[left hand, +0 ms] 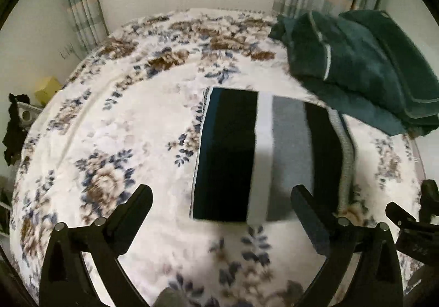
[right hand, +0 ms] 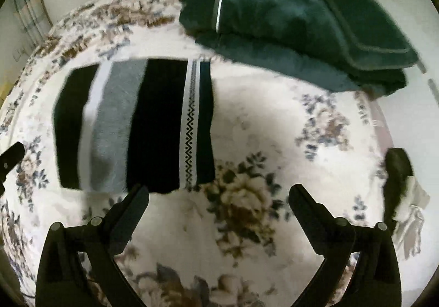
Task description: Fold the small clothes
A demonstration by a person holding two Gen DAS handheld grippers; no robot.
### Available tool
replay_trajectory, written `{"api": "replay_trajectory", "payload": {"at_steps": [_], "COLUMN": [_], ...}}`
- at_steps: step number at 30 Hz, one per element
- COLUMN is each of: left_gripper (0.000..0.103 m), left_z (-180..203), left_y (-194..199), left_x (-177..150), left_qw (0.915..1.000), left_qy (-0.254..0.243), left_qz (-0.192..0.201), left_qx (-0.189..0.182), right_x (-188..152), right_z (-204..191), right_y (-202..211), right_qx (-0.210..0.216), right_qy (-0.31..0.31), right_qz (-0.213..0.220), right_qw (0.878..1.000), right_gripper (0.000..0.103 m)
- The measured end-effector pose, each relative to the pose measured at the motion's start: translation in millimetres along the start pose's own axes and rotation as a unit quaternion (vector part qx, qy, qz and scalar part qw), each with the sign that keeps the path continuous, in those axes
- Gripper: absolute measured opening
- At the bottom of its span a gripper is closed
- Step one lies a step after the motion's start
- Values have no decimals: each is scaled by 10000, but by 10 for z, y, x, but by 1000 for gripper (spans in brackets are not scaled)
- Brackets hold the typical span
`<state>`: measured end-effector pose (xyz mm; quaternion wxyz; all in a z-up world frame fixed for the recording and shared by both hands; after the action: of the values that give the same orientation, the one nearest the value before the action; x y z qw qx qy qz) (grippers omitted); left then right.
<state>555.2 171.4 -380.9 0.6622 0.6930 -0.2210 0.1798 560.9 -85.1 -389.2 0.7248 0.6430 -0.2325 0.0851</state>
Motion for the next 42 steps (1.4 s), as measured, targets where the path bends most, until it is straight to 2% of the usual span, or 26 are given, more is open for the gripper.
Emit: {"api": "replay_trajectory", "payload": {"at_steps": [14,22,32,42], "left_gripper": [103,103,103,103], "left_z": [280,412,500,497], "left_y": [2406,3489,4314,4642], "left_x": [-306,-532,-809,-963], "left_qw": [9967,9915,9853,9813], "left_qy": [-120,-228,-240,-159], "left_qz": [783,1268,1679,1897], "left_qx": [162,193,183,279], "right_x": [-591,-1062,-1528,-1679], "right_z": [599,935,1293,1465], "right_y": [2814,4160,5143,5581], "right_qx": [129,367,584,690], "right_qy": [-39,-83,-253,-222], "right_qz": [1107,1649,2085,2359], "right_qw": [9938,9856,9759,9691], "right_gripper": [103,103,103,103]}}
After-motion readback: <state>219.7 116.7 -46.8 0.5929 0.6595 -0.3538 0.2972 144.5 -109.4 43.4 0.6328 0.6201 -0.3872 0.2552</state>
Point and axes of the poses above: each gripper's, at about its wrist camera, not at the fingertips, and y roughly against the way its jaws point, z to its right, x to its top, the point moved 1 cm from there along -y, roughly the way its jaws point, and after that the axes turned 11 degrees about -y, right-handed, at the moved point
